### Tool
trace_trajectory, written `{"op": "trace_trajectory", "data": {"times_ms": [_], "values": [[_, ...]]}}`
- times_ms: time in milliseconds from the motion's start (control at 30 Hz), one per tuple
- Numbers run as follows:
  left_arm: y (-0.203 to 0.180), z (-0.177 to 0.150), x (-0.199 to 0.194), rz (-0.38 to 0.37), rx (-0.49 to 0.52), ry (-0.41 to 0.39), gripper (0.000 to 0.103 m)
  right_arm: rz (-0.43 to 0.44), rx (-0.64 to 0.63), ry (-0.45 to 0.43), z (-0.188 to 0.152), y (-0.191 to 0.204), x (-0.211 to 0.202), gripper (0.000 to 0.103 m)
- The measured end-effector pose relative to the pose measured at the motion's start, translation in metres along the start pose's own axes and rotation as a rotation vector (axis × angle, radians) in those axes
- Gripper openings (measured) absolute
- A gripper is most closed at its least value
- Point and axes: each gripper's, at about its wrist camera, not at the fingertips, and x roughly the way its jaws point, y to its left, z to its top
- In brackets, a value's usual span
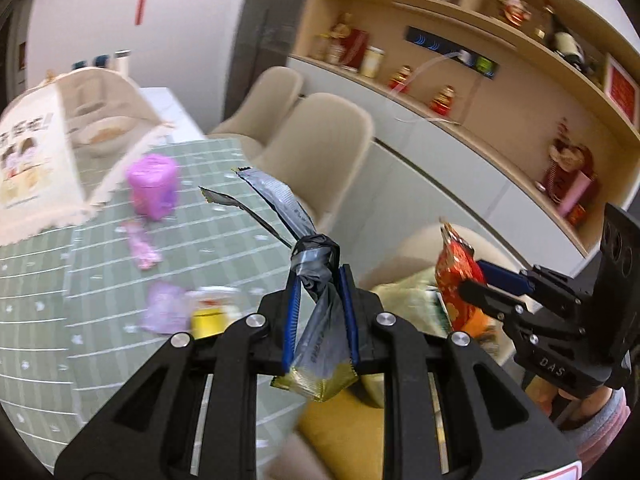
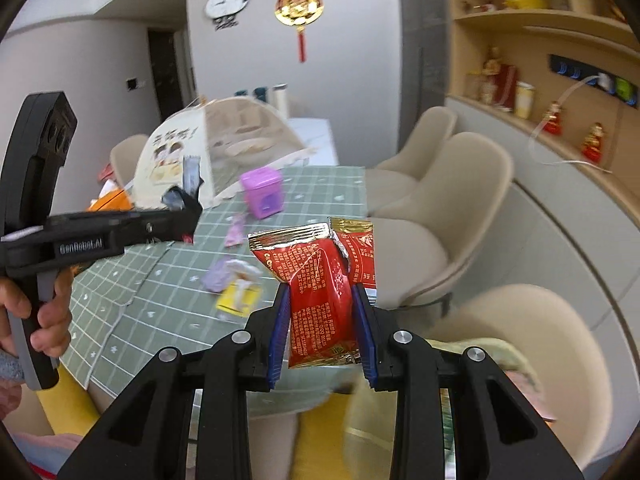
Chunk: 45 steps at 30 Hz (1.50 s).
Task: Collect trash
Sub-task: 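Lift both wrappers and carry them over the yellow-lined bin, then open the left gripper over the bin while the right releases the red packet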
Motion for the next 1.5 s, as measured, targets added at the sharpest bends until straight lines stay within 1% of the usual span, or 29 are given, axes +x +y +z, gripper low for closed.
{"op": "trace_trajectory", "data": {"times_ms": [200,333,433,567,633,833,1000,1100,1133,1167,1233,1300,1433,1500], "values": [[-0.075,-0.007,0.035,-0.079,0.069,0.037,0.018,-0.064,0.068,-0.025,-0.02,-0.062,-0.031,0.03],[-0.1,-0.015,0.058,-0.139,0.058,0.082,0.018,-0.095,0.099,-0.015,-0.034,-0.093,-0.037,0.03],[-0.121,-0.023,0.078,-0.189,0.038,0.133,0.018,-0.108,0.114,-0.011,-0.042,-0.111,-0.04,0.03],[-0.143,-0.034,0.099,-0.23,0.032,0.196,0.019,-0.123,0.128,0.0,-0.05,-0.132,-0.044,0.03],[-0.158,-0.041,0.111,-0.233,0.048,0.224,0.019,-0.136,0.134,0.005,-0.055,-0.144,-0.047,0.03],[-0.184,-0.056,0.139,-0.242,0.091,0.297,0.019,-0.153,0.2,0.019,-0.069,-0.181,-0.051,0.03],[-0.194,-0.064,0.164,-0.258,0.085,0.352,0.019,-0.158,0.211,0.026,-0.077,-0.191,-0.052,0.03],[-0.202,-0.07,0.177,-0.254,0.11,0.369,0.019,-0.159,0.22,0.02,-0.081,-0.195,-0.055,0.03],[-0.204,-0.071,0.18,-0.248,0.117,0.376,0.021,-0.161,0.226,0.018,-0.082,-0.197,-0.055,0.03],[-0.205,-0.071,0.182,-0.242,0.123,0.384,0.027,-0.162,0.232,0.015,-0.083,-0.2,-0.057,0.03],[-0.207,-0.074,0.188,-0.231,0.132,0.409,0.035,-0.163,0.241,0.011,-0.085,-0.202,-0.059,0.03],[-0.206,-0.074,0.185,-0.213,0.132,0.406,0.036,-0.159,0.253,0.008,-0.087,-0.203,-0.059,0.03],[-0.195,-0.07,0.166,-0.198,0.112,0.362,0.037,-0.144,0.262,0.017,-0.092,-0.199,-0.053,0.03],[-0.187,-0.067,0.155,-0.182,0.097,0.342,0.037,-0.124,0.26,0.036,-0.096,-0.194,-0.044,0.03]]}}
